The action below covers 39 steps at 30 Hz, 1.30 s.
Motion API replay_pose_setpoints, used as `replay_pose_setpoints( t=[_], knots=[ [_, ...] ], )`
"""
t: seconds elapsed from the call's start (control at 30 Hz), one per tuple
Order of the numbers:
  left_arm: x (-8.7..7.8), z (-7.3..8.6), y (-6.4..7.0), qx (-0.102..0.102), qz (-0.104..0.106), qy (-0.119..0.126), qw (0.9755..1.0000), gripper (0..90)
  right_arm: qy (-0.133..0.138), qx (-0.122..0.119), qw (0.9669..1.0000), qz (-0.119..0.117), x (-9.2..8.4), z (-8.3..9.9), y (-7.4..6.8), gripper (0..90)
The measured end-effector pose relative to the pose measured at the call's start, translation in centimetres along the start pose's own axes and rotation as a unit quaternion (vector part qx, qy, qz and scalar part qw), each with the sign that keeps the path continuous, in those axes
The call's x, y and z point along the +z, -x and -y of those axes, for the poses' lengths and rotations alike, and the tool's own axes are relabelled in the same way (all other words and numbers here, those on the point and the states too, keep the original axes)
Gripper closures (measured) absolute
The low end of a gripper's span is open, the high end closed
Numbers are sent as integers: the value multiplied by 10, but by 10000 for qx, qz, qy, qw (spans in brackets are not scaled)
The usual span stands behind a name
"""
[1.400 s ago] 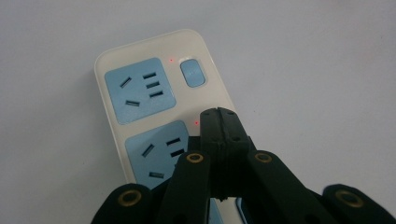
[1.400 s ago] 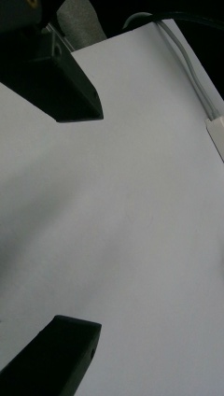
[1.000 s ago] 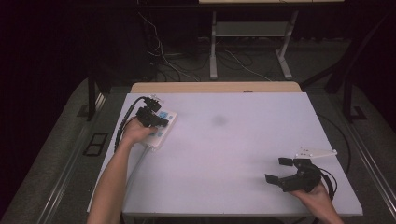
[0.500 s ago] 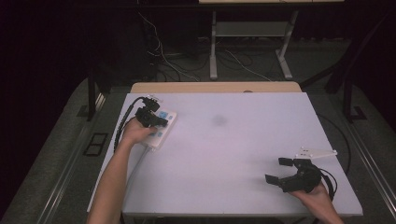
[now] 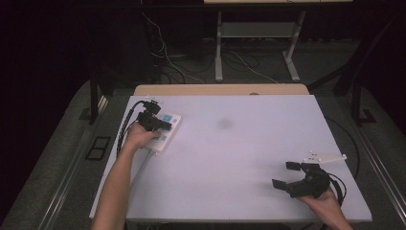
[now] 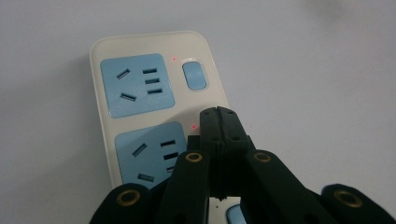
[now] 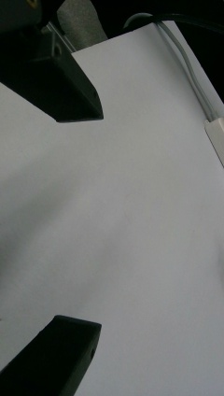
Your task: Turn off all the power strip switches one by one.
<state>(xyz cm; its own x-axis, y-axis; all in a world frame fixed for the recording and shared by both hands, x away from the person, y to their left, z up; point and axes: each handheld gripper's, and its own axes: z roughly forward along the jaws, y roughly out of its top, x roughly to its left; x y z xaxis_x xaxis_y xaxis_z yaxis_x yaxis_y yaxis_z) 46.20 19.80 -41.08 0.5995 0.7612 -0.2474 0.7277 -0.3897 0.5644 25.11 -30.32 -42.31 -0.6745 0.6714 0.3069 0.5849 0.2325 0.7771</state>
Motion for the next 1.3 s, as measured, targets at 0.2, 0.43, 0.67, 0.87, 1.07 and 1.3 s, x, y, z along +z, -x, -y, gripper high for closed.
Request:
replay_pose_setpoints(
  t=[0.2, 0.43, 0.67, 0.87, 1.07, 1.3],
  knots=[
    [0, -1, 4, 134, -145, -31, 9998, 897, 21, 6, 10000, -6, -1, 0, 1, 5],
    [0, -1, 6, 170, -199, -47, 9996, 897, 55, 0, 10000, 18, -2, -1, 0, 5],
    [-2, -3, 8, 277, -111, -35, 9995, 896, 54, 14, 10000, 30, -2, -1, 1, 5],
    [-1, -9, 15, 444, -97, -115, 9989, 896, 73, 26, 10000, 41, -2, -1, 2, 5],
    [-7, -21, 21, 596, -181, -94, 9980, 895, 73, 18, 10000, 43, -2, -1, 1, 5],
    [-15, -31, 20, 636, -257, -5, 9976, 896, 74, 28, 10000, 45, -2, -1, 2, 5]
  ],
)
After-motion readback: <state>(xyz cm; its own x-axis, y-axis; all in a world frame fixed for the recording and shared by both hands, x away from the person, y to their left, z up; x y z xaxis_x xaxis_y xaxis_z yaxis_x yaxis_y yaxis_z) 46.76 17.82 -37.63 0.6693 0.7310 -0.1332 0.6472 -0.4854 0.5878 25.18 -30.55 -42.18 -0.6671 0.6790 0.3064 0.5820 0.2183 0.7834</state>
